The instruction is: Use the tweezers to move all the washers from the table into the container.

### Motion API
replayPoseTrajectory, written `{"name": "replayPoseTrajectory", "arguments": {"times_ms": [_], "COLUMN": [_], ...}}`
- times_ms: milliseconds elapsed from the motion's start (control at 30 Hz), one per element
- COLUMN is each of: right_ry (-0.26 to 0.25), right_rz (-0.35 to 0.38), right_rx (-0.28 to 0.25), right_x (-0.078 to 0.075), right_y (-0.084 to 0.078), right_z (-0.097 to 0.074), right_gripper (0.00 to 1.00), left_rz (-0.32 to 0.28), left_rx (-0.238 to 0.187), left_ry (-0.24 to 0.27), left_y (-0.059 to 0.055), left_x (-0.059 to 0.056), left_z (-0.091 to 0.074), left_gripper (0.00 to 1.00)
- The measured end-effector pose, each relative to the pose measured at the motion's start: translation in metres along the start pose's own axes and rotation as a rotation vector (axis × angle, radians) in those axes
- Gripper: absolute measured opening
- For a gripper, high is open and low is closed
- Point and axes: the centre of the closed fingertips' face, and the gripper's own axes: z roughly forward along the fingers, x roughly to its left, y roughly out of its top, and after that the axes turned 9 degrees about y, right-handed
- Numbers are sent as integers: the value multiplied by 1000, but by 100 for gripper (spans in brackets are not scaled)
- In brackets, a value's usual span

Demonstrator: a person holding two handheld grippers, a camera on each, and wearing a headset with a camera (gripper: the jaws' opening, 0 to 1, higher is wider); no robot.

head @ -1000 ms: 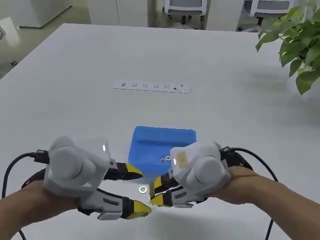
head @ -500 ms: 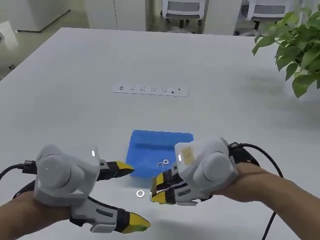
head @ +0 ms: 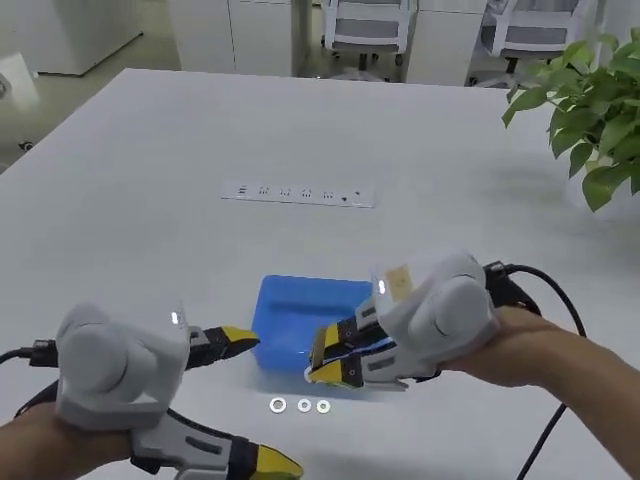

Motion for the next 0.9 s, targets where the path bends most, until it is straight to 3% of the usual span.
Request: {"name": "replayPoseTrajectory", "arguments": {"times_ms": [267, 900], "right_ry": [-34, -105], "right_rz": [19, 63], "right_rx": [-11, 3], "right_x": [-19, -59], "right_y": [-5, -36], "right_z": [-8, -11], "right_gripper": [9, 10], "left_rz": [-13, -20], "left_rx": [-14, -12], "left_ry": [22, 35], "left_y": [3, 1], "left_x": [3, 8], "left_z": [-2, -3], "left_gripper": [99, 99]}}
